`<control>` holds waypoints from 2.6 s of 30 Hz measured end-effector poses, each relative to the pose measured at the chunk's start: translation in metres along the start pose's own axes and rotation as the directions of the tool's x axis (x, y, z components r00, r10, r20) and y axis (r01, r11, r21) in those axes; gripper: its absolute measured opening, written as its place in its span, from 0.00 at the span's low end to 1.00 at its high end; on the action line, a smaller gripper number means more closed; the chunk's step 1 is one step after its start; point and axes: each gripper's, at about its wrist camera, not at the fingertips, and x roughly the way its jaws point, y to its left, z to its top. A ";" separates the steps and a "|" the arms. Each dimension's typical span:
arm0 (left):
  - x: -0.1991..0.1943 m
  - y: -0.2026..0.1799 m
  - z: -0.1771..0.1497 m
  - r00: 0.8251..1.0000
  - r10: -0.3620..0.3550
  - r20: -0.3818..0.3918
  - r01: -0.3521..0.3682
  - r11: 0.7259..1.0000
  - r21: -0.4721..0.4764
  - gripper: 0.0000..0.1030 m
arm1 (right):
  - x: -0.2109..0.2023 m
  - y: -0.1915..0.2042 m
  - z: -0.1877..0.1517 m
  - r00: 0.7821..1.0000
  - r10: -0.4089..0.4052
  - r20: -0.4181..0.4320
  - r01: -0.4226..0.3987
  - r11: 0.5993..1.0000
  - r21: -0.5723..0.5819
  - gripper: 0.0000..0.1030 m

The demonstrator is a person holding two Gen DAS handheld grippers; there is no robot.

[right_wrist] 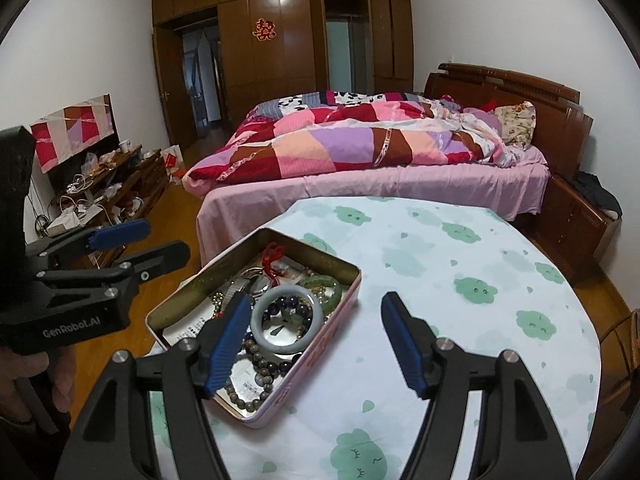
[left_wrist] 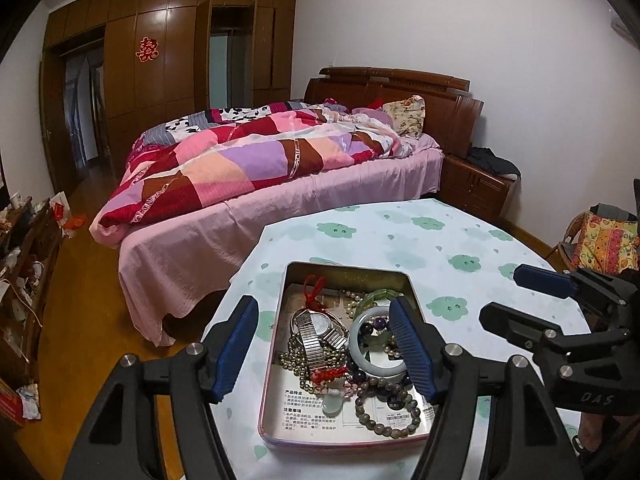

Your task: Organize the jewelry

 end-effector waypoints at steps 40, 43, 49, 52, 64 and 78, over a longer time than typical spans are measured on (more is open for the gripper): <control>-0.002 0.010 -0.001 1.000 0.017 -0.005 -0.017 1.000 -0.012 0.66 | -0.003 0.001 0.000 1.000 0.003 0.006 -0.003 1.000 0.004 0.74; -0.001 0.011 -0.001 1.000 0.015 -0.005 -0.015 1.000 -0.015 0.66 | -0.003 0.004 -0.002 1.000 0.004 0.004 -0.004 1.000 0.003 0.74; 0.001 0.011 -0.001 1.000 0.025 -0.017 -0.025 1.000 -0.012 0.66 | -0.003 0.004 -0.001 1.000 0.002 0.006 -0.002 1.000 0.003 0.74; 0.003 0.007 0.000 1.000 0.017 -0.018 -0.017 1.000 -0.012 0.66 | -0.004 0.006 -0.003 1.000 0.001 0.009 -0.001 1.000 0.004 0.75; 0.007 0.003 0.000 0.999 0.023 -0.032 -0.024 1.000 -0.014 0.67 | -0.004 0.008 -0.005 1.000 0.000 0.008 0.000 1.000 0.005 0.76; 0.007 0.004 0.001 0.998 0.063 -0.009 -0.063 0.998 -0.002 0.80 | -0.003 0.006 -0.007 1.000 0.000 0.006 0.000 1.000 0.009 0.77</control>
